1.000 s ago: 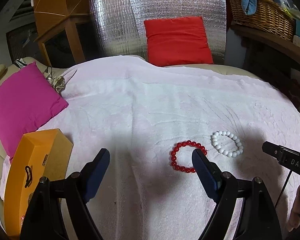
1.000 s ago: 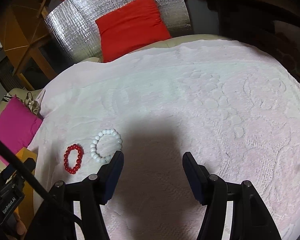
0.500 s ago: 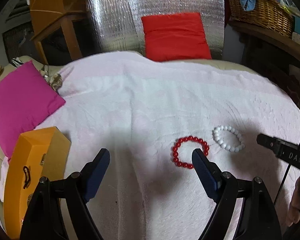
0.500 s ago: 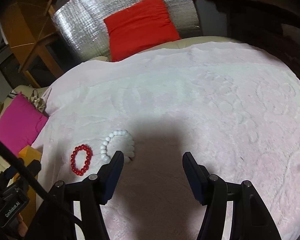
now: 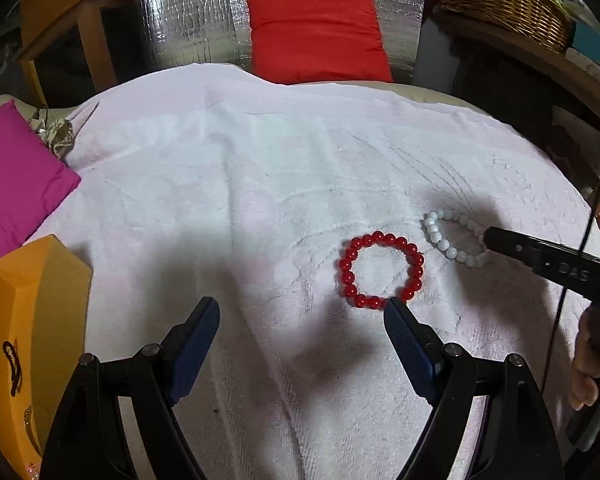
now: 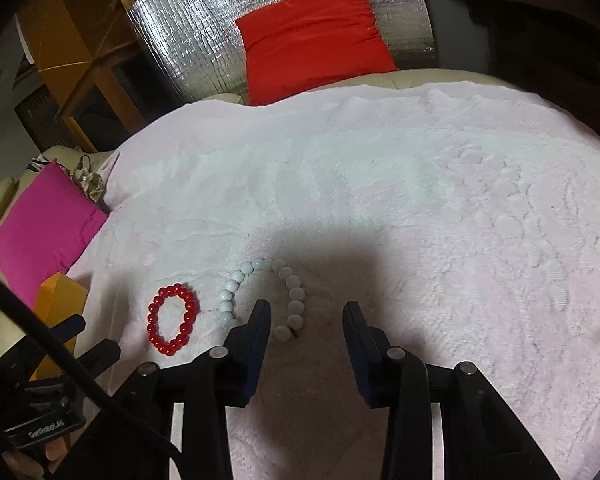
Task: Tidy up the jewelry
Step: 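Lower the right tool onto the white bead bracelet while the left tool approaches the red bracelet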
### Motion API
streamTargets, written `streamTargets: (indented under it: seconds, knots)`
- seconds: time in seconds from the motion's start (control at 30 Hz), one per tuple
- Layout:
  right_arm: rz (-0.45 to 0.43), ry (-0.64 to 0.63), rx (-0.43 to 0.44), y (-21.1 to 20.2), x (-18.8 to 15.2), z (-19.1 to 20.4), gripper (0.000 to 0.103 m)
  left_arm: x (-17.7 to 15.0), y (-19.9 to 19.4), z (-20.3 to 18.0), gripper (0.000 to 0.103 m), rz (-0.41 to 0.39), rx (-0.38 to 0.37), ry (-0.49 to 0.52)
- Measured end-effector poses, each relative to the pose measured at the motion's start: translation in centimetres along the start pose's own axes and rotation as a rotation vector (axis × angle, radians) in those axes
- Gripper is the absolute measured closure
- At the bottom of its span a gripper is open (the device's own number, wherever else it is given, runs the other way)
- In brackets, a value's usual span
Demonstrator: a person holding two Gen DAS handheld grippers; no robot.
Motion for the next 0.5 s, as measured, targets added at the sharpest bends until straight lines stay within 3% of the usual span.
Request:
streamTargets:
  seconds: [0.23, 0.3, 0.37, 0.5]
  knots:
    - [-0.023, -0.047, -0.051, 1.2, 0.3, 0.6, 0.064, 0.1, 0.3, 0.0, 0.018, 0.01, 0.018, 0.016]
    - [-0.031, -0.084, -0.076, 1.4, 0.3, 0.9, 0.068, 0.1, 0.6, -0.1, 0.018, 0.014, 0.025, 0.021]
    - [-0.038, -0.103, -0.092, 1.5, 0.3, 0.7, 0.081, 0.0, 0.6, -0.2, 0.018, 0.017, 0.033, 0.024]
    - [-0.04, -0.114, -0.095, 1.3, 0.3, 0.6, 0.089, -0.1, 0.7, -0.5, 0.018, 0.02, 0.044, 0.032]
Point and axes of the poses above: each gripper's, at about its wrist camera, not at the fingertips, and y roughly the way its jaws point, z to its left, x to its top, the point moved 9 cm from there along y, roughly the way its jaws point, and after that the axes turned 4 degrees about y, right-handed, at the moved point
